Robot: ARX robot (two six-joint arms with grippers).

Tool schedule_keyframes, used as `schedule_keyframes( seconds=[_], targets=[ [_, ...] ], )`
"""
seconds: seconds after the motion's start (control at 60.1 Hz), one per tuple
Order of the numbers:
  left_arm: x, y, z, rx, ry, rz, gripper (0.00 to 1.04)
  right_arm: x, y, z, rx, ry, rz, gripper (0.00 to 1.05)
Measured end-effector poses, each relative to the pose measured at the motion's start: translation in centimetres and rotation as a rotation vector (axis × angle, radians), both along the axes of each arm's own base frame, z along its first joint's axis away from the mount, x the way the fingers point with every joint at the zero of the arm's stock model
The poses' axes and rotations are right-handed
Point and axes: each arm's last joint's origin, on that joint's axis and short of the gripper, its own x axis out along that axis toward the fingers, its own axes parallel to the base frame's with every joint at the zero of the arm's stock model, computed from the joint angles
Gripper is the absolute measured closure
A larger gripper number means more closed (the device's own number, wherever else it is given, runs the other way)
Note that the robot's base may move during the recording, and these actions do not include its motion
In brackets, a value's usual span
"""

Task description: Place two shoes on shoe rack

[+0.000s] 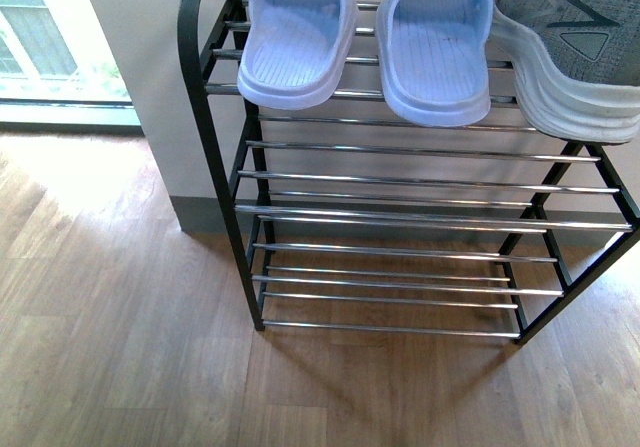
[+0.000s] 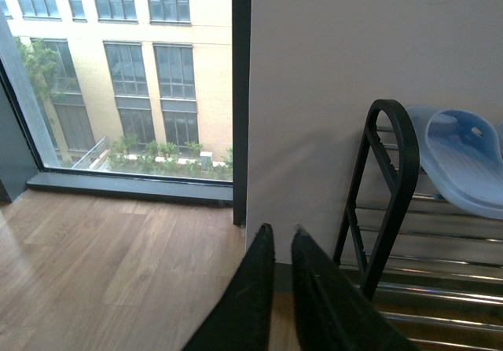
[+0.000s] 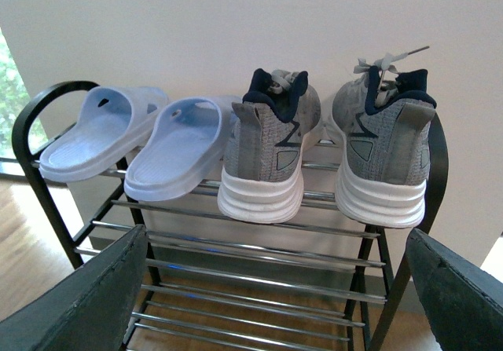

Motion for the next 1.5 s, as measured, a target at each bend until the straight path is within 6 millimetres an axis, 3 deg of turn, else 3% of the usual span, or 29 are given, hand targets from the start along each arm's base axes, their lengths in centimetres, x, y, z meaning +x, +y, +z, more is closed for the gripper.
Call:
schedule_keyframes(
  seconds=[0.483, 1.498],
  targets=[
    [0.0, 0.0, 0.01, 0.0, 0.0, 0.0, 0.08, 0.0, 0.0, 0.0, 0.0, 0.0, 0.0, 0.09],
    [0.0, 0.0, 0.01, 0.002, 0.0, 0.0, 0.09, -0.01, 0.0, 0.01, 0.0, -0.001, 0.0, 0.09]
  ],
)
